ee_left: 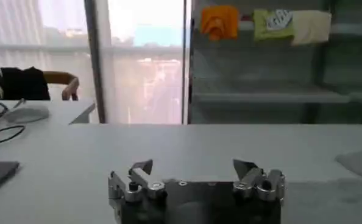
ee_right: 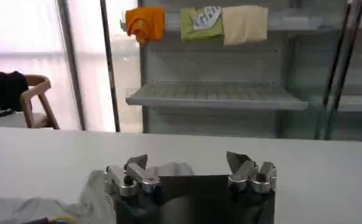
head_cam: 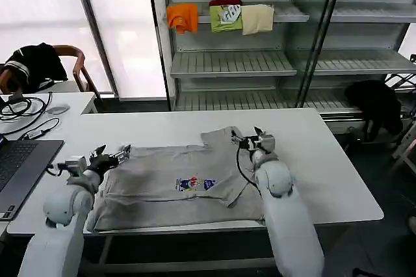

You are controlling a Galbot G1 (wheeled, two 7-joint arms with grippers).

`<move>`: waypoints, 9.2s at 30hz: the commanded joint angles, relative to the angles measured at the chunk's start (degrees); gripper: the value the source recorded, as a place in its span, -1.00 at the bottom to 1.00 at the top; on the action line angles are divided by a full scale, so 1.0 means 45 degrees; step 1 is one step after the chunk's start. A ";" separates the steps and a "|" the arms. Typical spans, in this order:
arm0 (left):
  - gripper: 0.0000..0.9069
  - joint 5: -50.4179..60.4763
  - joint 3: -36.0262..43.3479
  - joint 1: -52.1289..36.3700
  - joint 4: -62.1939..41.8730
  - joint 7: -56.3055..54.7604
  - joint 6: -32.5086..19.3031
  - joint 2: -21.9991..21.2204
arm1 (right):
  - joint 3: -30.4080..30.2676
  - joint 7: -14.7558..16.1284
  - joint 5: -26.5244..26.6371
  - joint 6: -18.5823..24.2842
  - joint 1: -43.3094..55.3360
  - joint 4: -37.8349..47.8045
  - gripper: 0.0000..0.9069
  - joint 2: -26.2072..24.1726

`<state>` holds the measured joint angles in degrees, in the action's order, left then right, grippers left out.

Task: Fold and organize the clothes.

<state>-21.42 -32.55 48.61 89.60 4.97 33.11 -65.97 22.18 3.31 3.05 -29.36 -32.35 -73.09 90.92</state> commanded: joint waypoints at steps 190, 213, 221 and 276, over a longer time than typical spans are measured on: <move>-1.00 0.1034 -0.6751 0.5331 0.5265 0.2767 -0.1302 0.2427 | 0.0448 -0.1802 0.1160 0.0510 -0.6428 -0.8439 1.00 -0.1107; -0.98 0.2898 0.1505 0.5395 0.7452 -0.0306 0.0020 -0.2088 | 0.0523 -0.1527 0.0060 0.0698 -0.6930 -0.8605 1.00 -0.1305; -0.98 0.3724 0.2283 0.5433 0.6842 -0.0368 0.0013 -0.2410 | 0.0434 -0.1545 -0.0022 0.0689 -0.6926 -0.8622 1.00 -0.1262; -0.44 0.0134 -0.3067 0.5826 0.3102 0.1129 -0.0869 -0.0663 | 0.0019 -0.1145 0.0329 0.0433 -0.6463 -0.8070 1.00 -0.1251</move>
<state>-20.83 -46.20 74.84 105.70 9.29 29.52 -69.02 22.34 -2.18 4.02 -27.29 -61.64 -109.79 85.40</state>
